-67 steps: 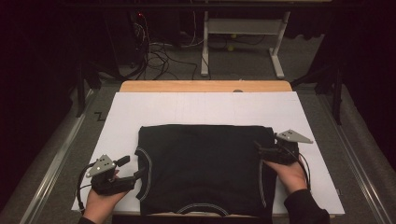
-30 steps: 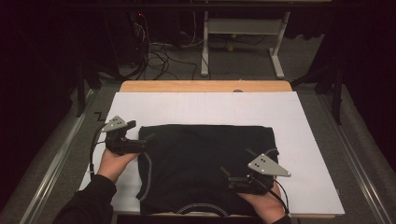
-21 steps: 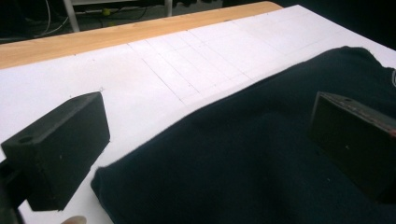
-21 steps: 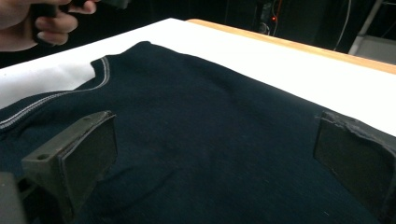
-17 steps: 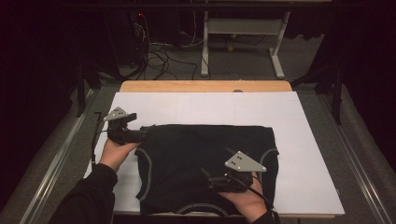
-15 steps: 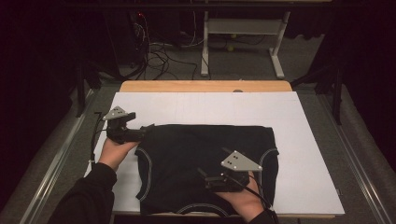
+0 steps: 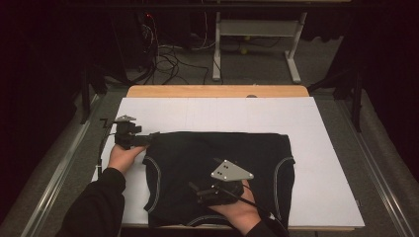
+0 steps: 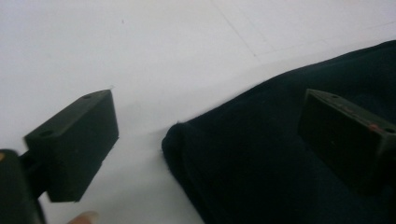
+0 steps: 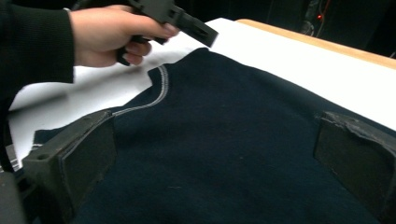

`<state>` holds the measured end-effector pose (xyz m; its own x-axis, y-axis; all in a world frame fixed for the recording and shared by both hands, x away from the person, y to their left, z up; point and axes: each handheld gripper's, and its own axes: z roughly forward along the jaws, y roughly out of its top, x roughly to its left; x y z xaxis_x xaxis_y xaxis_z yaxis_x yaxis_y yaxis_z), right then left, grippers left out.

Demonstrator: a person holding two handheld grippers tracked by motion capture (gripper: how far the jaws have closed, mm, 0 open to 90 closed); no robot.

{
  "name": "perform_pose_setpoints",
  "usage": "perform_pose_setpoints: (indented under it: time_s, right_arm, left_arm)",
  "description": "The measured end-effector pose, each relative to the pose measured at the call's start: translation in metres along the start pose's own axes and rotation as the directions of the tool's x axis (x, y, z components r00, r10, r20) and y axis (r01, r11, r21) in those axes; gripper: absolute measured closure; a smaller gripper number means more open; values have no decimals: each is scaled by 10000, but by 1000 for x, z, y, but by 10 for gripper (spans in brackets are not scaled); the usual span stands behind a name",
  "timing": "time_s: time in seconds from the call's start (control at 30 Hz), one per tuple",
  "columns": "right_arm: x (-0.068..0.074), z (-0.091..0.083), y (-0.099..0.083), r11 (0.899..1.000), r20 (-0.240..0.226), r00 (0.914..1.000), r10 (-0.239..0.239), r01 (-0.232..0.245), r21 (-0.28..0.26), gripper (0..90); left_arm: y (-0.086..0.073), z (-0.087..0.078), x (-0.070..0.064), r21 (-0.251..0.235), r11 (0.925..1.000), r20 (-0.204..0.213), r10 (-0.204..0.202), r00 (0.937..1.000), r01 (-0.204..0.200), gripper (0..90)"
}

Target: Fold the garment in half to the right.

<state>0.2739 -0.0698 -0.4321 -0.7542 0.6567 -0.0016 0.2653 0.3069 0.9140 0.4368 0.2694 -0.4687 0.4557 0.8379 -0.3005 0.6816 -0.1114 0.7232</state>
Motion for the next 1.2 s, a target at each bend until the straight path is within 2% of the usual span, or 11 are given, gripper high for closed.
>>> perform_pose_setpoints:
  time_s: [0.07, 0.2, 0.27, 0.33, 0.43, 0.5, 0.6, 0.7, 0.9, 1.1, 1.2]
  right_arm:
    - [4, 3, 0, 10000, -142, 9999, -33, 34, 67, 0]
    - [15, 10, -1, 9993, -519, 9986, -138, 156, 345, 1]
    - [22, 14, -1, 9986, -736, 9971, -201, 236, 468, 1]
    - [29, 19, -1, 9979, -891, 9956, -284, 334, 561, 1]
    - [39, 26, 0, 9960, -1116, 9930, -398, 483, 750, 1]
    - [46, 31, 1, 9949, -1299, 9906, -425, 538, 851, 1]
    - [57, 38, 2, 9918, -1672, 9847, -490, 678, 1084, 11]
    - [69, 45, 1, 9884, -1876, 9812, -454, 713, 1341, 20]
    - [89, 58, -4, 9725, -2293, 9728, -345, 856, 2167, 88]
    - [107, 71, -10, 9561, -2479, 9671, -575, 1248, 2652, 141]
    - [114, 79, -12, 9413, -2623, 9626, -673, 1484, 3032, 158]
  left_arm:
    - [-1, 6, -1, 334, 9994, -88, 86, 9999, -83, 147]
    - [-4, 18, -4, 776, 9968, 181, 186, 9997, -200, 215]
    - [-5, 20, -8, 781, 9965, -7, 310, 9995, -309, 272]
    - [-5, 21, -10, 803, 9962, 227, 324, 9992, -342, 404]
    - [-8, 22, -14, 816, 9931, 275, 825, 9962, -845, 636]
    - [-12, 19, -15, 451, 9948, 201, 906, 9957, -915, 705]
    - [-18, 11, -15, -496, 9950, 260, 881, 9958, -868, 724]
    - [-25, 5, -17, -1152, 9887, 250, 994, 9947, -959, 724]
    - [-29, 2, -19, -1355, 9853, 322, 1089, 9935, -1036, 721]
    - [-29, 2, -19, -1315, 9859, 507, 1106, 9926, -1032, 719]
    - [-29, 2, -19, -1308, 9858, 517, 1132, 9922, -1057, 719]
